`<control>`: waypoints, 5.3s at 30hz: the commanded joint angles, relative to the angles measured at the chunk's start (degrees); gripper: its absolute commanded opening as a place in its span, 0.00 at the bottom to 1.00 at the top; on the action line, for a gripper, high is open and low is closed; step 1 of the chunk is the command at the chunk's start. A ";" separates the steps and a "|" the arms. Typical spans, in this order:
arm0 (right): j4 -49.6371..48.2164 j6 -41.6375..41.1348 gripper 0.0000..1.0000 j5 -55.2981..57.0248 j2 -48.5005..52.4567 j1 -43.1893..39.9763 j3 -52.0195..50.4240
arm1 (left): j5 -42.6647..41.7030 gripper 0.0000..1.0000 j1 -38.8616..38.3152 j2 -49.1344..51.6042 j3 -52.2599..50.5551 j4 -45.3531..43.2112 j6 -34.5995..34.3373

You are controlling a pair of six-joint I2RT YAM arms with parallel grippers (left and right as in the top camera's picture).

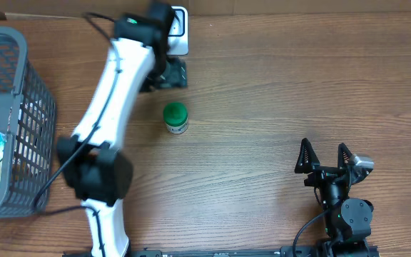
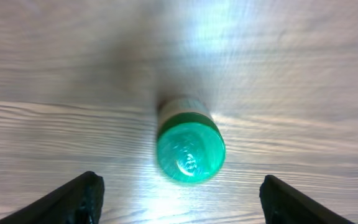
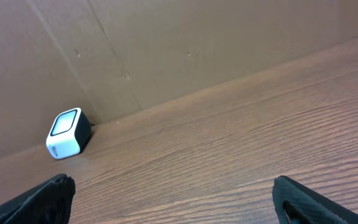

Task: Scan the item barcode
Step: 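Return the left gripper to the basket and grasp the teal packet, then move the teal packet under the scanner and release it on the table, then move the left gripper back into the basket and grasp the clear snack bag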

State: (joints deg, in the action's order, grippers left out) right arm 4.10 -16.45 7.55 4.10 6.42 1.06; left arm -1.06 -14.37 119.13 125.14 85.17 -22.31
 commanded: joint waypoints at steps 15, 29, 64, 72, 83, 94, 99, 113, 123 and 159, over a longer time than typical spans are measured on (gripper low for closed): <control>-0.33 0.39 1.00 0.35 -0.13 -0.07 -0.57 | 2.16 0.83 53.79 -19.41 5.79 4.76 3.30; -0.33 0.39 1.00 0.37 -0.13 -0.07 -0.57 | 1.49 0.74 60.46 -14.40 -24.35 -21.46 19.71; -0.33 0.39 1.00 0.37 -0.13 -0.07 -0.57 | 0.70 0.04 59.65 -0.02 -5.57 -16.41 13.22; -0.33 0.39 1.00 0.37 -0.13 -0.07 -0.57 | -13.92 0.04 53.02 -16.39 8.55 -9.51 10.21; -0.33 0.39 1.00 0.37 -0.13 -0.07 -0.57 | -7.30 0.05 19.76 -21.90 6.62 6.51 14.69; -0.33 0.39 1.00 0.37 -0.13 -0.07 -0.57 | 0.17 0.05 -2.97 -17.53 -12.70 -4.50 8.68; -0.33 0.39 1.00 0.37 -0.13 -0.07 -0.57 | -0.61 0.04 -9.33 -14.91 -21.11 -12.35 6.78; -0.33 0.39 1.00 0.37 -0.13 -0.07 -0.57 | -0.57 0.08 -21.20 -4.87 -24.55 -20.22 5.09; -0.33 0.39 1.00 0.37 -0.13 -0.07 -0.57 | -1.22 0.34 -21.66 -1.29 -25.09 -19.52 3.85; -0.33 0.39 1.00 0.37 -0.13 -0.07 -0.57 | -5.01 0.88 8.11 -19.43 -10.51 -8.37 10.58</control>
State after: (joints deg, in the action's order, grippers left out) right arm 4.05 -16.45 7.53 4.10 6.42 1.06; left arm -2.61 -10.26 102.85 112.79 75.92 -14.46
